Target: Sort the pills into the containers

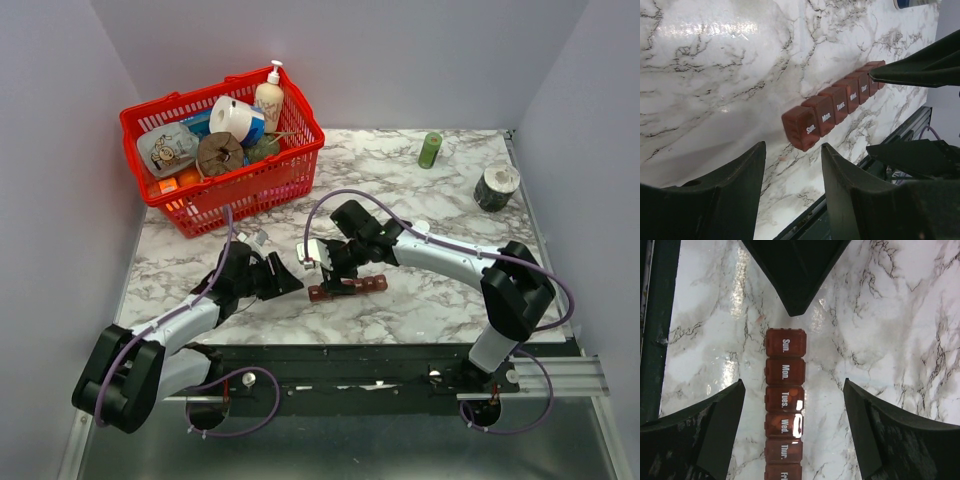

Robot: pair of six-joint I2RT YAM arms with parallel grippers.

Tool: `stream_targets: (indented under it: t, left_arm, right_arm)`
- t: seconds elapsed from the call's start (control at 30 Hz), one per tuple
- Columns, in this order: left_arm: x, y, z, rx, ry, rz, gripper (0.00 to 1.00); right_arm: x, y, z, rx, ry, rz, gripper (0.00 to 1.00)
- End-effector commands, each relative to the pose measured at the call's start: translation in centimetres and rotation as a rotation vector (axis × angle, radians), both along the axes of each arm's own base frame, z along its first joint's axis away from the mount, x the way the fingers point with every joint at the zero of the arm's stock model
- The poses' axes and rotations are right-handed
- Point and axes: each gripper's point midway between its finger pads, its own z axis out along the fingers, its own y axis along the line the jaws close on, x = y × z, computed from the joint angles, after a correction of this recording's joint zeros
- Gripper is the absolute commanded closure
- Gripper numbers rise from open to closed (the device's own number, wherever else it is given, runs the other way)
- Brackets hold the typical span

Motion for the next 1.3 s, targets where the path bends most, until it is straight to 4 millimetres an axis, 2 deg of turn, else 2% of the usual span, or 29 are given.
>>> stream_targets:
  t: [0.0,0.13,0.3,0.4,0.57,0.87,1.03,1.2,1.27]
  left_arm:
    - [-0.3,-0.8,0.6,-0.04,-0.007,-0.038,0.44]
    - [-0.6,-1.2,-0.3,-0.037,0.026,-0.058,0.44]
    - [-0.7,-1.7,-0.9,-0.029,0.051,-0.072,0.44]
    - [-0.9,-2.0,-1.2,-0.024,0.057,-0.079,0.44]
    - [-0.8,-2.1,-1.8,-0.025,0.068,-0.071,0.44]
    - [-0.3,-2.4,-2.5,-0.02,0.082,-0.056,0.45]
    - [-0.5,-2.3,-3.5,0.018,0.105,-0.062,0.52]
    - [-0.9,-2.0,-4.7,0.061,0.13,-0.059,0.53]
    - [-1.0,-1.8,-5.2,0.077,0.138,-0.057,0.57]
  right_arm:
    - [-0.3,-0.8,-1.6,-0.054,-0.001,0.006,0.12]
    - [-1.1,-1.0,-2.9,-0.07,-0.017,0.03,0.12]
    - [-2.0,0.2,-3.7,-0.07,-0.042,0.059,0.12]
    - [-1.7,0.8,-3.7,-0.065,-0.063,0.051,0.12]
    - [-1.2,1.0,-5.0,-0.102,-0.097,0.037,0.13]
    - [-0.6,0.8,-6.2,-0.144,-0.115,0.016,0.23]
    - [-0.7,0.8,-6.3,-0.145,-0.107,0.011,0.33]
    - [-0.8,1.1,-6.1,-0.14,-0.097,0.011,0.43]
    - [-1.0,1.1,-6.1,-0.14,-0.087,0.012,0.48]
